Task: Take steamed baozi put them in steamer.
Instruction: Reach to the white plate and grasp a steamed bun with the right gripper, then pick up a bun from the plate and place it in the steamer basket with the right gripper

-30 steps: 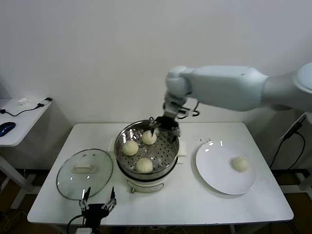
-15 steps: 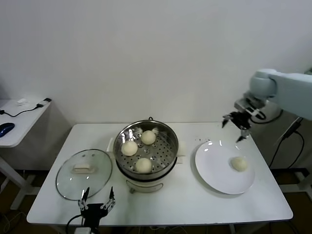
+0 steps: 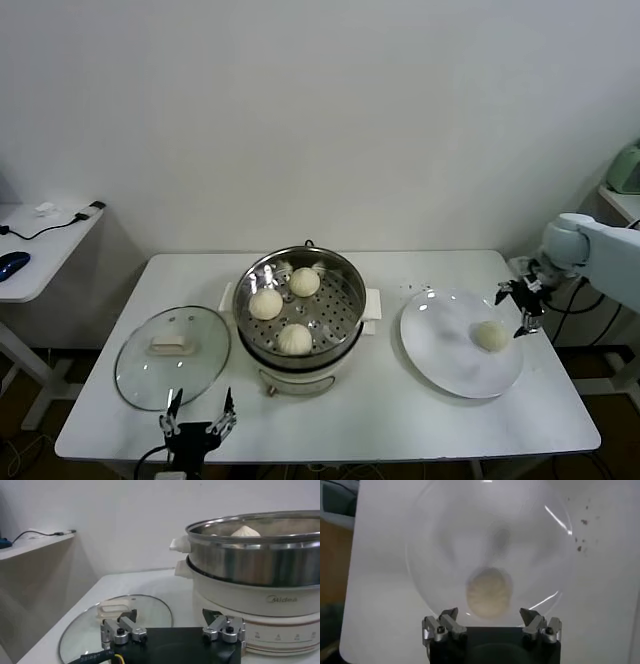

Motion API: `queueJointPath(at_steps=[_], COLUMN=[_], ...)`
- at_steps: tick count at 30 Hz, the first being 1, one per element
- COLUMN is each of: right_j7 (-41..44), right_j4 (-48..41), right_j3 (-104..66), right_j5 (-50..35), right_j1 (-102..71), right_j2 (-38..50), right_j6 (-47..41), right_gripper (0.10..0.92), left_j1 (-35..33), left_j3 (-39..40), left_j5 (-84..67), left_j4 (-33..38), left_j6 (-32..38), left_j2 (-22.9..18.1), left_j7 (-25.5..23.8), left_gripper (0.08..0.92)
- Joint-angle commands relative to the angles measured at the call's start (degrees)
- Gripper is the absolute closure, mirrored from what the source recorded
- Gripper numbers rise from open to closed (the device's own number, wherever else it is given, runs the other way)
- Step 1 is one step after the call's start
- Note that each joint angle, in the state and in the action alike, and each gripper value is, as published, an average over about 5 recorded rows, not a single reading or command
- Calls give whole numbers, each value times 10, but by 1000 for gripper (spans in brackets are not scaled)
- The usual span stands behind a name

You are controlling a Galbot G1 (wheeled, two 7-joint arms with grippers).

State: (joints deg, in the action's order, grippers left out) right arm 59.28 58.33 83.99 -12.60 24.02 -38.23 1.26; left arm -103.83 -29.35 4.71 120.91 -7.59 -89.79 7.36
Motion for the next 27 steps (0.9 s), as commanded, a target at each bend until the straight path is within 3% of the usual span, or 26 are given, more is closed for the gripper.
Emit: queueJointPath(at_steps=[1, 14, 21, 27], right_j7=[-17, -30, -17, -19], right_j4=[-59, -65, -49, -20], right_j3=[-84, -87, -76, -52], right_j5=[27, 46, 47, 22], right_j1=[-111, -108, -93, -40], right_j2=[-28, -52, -44, -34], right_j6=[-29, -35, -34, -43], right_gripper=[203, 207, 348, 421], left_j1=[-1, -2, -5, -8], left_j3=[0, 0, 2, 4], left_j5=[1, 0, 1, 3], left_j4=[-1, -4, 0, 2], left_j6=[1, 3, 4, 5], left_j2=[0, 1, 1, 1], left_j7=[0, 1, 1, 2], left_gripper=[177, 177, 177, 177])
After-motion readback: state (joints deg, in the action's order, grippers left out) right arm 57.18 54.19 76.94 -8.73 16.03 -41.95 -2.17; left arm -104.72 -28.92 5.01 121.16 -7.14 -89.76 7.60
